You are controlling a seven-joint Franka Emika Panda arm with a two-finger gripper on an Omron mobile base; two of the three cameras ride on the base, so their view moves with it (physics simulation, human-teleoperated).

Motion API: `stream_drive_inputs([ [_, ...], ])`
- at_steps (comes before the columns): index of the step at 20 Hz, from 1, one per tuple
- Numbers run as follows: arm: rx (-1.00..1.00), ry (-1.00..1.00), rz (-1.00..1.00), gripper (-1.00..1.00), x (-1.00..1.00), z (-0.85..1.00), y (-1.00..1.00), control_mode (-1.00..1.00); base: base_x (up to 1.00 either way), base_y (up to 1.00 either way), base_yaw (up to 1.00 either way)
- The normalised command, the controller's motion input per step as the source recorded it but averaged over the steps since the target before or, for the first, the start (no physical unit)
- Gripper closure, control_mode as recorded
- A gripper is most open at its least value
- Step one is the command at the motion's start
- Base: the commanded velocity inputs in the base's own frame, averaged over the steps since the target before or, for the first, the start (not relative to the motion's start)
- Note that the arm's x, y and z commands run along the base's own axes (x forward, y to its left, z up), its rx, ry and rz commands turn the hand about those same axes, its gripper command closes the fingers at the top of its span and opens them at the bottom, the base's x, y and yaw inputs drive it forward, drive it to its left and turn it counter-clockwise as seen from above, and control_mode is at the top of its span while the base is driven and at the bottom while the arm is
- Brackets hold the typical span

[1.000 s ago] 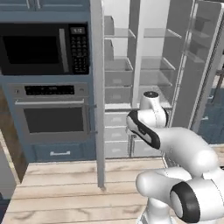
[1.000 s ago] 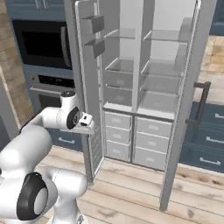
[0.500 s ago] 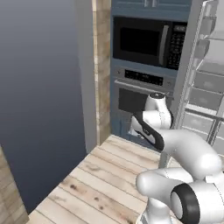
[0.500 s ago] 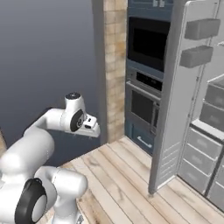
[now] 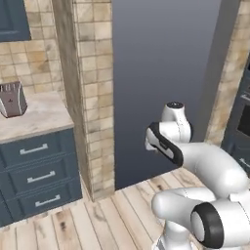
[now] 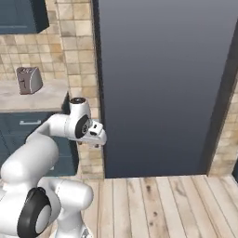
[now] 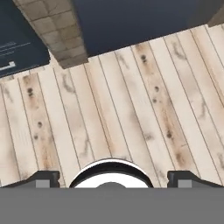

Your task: Place one of the steaks on the plate and the other in the bowl. Then place the bowl in the fridge.

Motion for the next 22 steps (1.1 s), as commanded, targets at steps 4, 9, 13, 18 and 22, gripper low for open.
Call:
stream_drive_inputs([
  [4,0.0,0.0,0.0,-1.0,0.0,0.0,0.0,1.0,0.38,0.36,0.52],
  [9,0.0,0.0,0.0,-1.0,0.0,0.0,0.0,1.0,0.8,0.62,0.09],
  [13,0.0,0.0,0.0,-1.0,0.0,0.0,0.0,1.0,0.56,0.9,-0.1],
  [18,0.0,0.0,0.0,-1.0,0.0,0.0,0.0,1.0,-0.03,1.0,-0.06],
  [22,0.0,0.0,0.0,-1.0,0.0,0.0,0.0,1.0,0.07,1.0,0.0],
])
